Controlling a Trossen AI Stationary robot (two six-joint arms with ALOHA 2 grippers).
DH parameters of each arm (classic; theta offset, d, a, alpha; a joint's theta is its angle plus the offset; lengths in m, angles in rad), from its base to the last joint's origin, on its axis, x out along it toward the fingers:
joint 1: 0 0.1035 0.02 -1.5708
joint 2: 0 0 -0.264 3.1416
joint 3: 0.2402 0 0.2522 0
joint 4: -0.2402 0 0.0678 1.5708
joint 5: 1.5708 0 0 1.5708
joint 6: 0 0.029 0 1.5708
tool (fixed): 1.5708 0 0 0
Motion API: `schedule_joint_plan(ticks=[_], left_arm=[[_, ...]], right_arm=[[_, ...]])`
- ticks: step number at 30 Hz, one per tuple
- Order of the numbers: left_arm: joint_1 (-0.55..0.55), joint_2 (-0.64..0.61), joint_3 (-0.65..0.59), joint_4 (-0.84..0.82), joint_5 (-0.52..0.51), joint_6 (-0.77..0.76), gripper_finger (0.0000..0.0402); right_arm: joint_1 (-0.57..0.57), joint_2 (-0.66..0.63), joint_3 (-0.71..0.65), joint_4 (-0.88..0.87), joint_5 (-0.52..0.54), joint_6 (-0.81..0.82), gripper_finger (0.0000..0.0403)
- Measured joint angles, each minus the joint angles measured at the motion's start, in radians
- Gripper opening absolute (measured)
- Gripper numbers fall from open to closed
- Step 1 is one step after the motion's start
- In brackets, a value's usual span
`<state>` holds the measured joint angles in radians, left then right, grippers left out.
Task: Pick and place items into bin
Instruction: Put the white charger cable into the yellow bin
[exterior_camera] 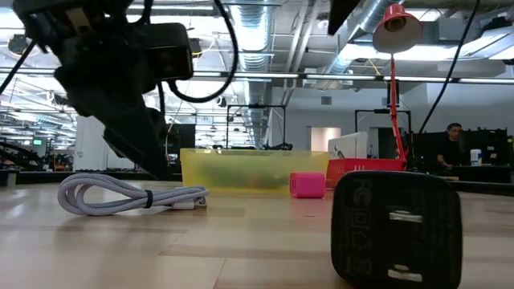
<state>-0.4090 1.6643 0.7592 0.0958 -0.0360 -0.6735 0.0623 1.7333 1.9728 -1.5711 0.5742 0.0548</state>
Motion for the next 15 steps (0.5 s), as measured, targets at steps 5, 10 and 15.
schedule_joint_plan(ticks=[5,10,15], left_arm=[[0.013,0.042,0.053,-0.045,0.017,-0.024,0.0215],[0.041,0.056,0.093,-0.138,0.017,-0.024,0.0215],[0.079,0.056,0.134,-0.294,0.016,0.021,0.0215]], right_arm=[[-0.045,-0.082,0.0,0.0,0.0,0.036,0.0102],[-0.061,-0.109,0.0,0.0,0.0,0.042,0.0102],[-0.06,-0.11,-0.002,0.001,-0.001,0.041,0.0102]])
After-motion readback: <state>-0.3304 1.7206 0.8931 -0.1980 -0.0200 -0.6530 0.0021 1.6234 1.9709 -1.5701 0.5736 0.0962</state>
